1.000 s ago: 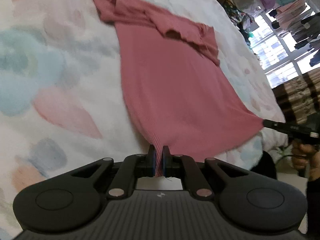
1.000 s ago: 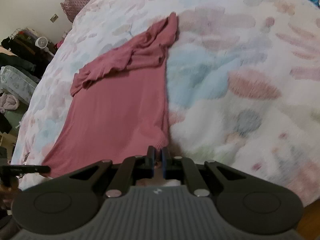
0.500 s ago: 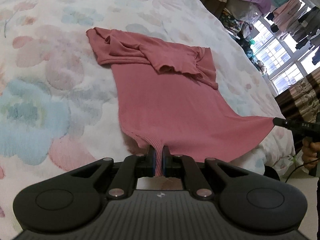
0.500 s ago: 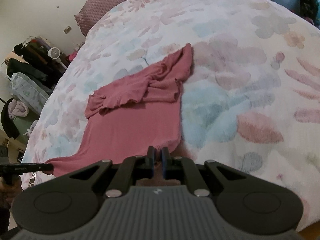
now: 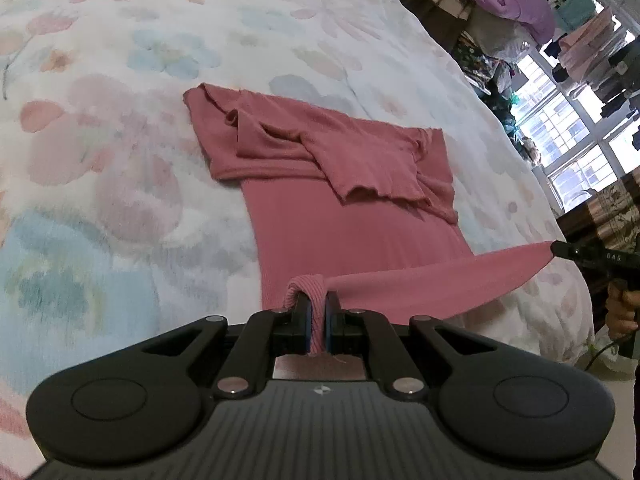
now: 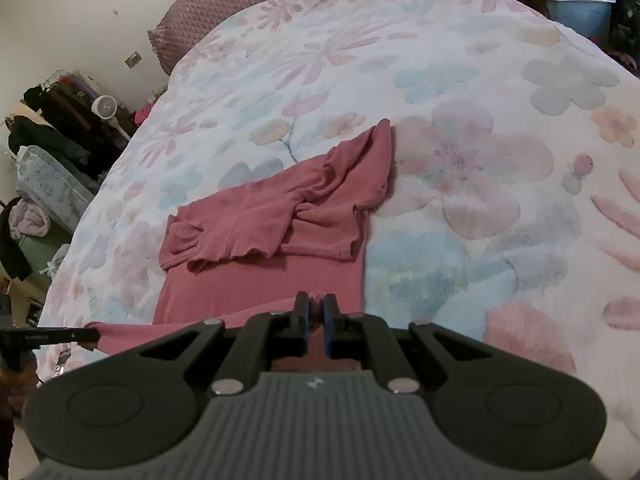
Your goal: Fold small clothes
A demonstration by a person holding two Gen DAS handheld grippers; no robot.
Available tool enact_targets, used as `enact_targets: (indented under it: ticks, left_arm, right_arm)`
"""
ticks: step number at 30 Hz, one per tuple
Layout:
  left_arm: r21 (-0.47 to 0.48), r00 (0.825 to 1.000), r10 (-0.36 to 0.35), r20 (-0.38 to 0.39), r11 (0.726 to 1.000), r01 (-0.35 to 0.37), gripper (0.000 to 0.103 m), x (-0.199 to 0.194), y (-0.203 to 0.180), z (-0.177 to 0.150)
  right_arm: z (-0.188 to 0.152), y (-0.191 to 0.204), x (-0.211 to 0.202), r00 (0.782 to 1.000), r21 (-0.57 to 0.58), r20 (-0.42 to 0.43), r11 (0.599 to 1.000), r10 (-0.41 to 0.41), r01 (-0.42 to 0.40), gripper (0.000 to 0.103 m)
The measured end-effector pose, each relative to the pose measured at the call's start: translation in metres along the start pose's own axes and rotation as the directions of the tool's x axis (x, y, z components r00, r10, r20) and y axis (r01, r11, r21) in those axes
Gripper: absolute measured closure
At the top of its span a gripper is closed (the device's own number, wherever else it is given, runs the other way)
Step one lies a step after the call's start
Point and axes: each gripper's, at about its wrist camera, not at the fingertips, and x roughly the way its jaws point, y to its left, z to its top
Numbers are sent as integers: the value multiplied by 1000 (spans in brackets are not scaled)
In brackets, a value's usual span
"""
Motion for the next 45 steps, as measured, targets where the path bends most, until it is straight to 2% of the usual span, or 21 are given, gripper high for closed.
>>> enact_targets:
  ticks: [6, 15, 27, 34, 38, 42, 45]
  left_arm:
    - [-25, 1000, -24, 1, 999, 24, 97, 18, 12, 32]
    - [-72, 997, -69, 41, 995, 71, 97, 34, 30, 81]
    - [-131, 993, -86, 81, 987, 96, 97, 65, 53, 154]
    - [-187, 998, -56, 22, 981, 59, 97, 106, 70, 193]
    - [-218, 999, -11, -35, 976, 3, 97, 135, 84, 206]
    - [-305, 999, 0, -33, 952, -10, 97, 147, 100, 214]
    - [-409, 1000, 0, -16, 913, -7, 96, 156, 116, 218]
  right_arm:
    - [21, -5, 18, 1000, 4, -6, 1000, -5, 5, 101]
    - [59, -14, 46, 1000, 7, 1, 1000, -4, 4, 101]
    - [133, -7, 94, 1000, -55, 20, 998, -17, 18, 101]
    - [186, -17, 143, 1000, -25, -22, 1000, -19, 19, 101]
    - [205, -22, 181, 997, 0, -74, 1000, -31, 32, 101]
    - [218, -31, 212, 993, 47, -108, 998, -46, 51, 101]
    - [225, -42, 234, 992, 115, -119, 992, -47, 60, 101]
